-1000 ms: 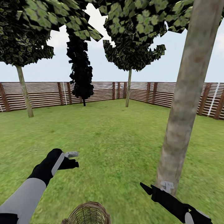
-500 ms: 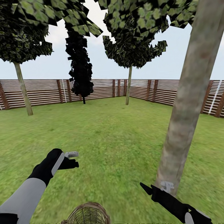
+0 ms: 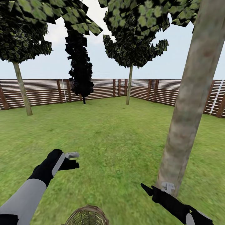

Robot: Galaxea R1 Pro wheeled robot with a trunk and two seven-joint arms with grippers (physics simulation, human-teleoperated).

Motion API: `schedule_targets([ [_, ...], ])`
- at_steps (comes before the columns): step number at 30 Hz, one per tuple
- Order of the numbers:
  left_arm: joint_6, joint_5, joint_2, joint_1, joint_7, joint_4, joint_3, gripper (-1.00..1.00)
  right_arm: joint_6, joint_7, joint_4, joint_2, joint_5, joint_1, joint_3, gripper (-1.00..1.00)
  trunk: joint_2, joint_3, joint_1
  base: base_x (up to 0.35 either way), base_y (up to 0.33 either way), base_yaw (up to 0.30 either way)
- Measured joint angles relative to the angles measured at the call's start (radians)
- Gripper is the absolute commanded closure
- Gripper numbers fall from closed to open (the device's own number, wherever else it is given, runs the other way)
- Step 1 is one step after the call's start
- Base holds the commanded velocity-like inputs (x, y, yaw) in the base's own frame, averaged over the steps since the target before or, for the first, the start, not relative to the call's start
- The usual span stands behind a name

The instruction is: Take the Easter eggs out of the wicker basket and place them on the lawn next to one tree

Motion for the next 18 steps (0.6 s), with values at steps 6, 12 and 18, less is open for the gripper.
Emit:
schedule_targets([
  [6,0.000,0.000,0.000,0.000,0.000,0.001,0.000,-1.00,0.000,0.000,-0.001,0.000,0.000,0.000,-0.001,-1.00,0.000,0.000,0.000,0.003,-0.002,0.000],
  [12,0.000,0.000,-0.001,0.000,0.000,0.001,0.000,-1.00,0.001,0.000,-0.001,0.000,0.000,0.000,-0.001,-1.00,-0.014,-0.006,0.008,0.000,0.000,0.000],
  [18,0.000,0.000,-0.002,0.000,0.000,0.014,0.000,-1.00,0.001,0.000,-0.001,0.000,0.000,0.000,-0.001,-1.00,-0.056,-0.025,0.031,0.000,0.000,0.000],
])
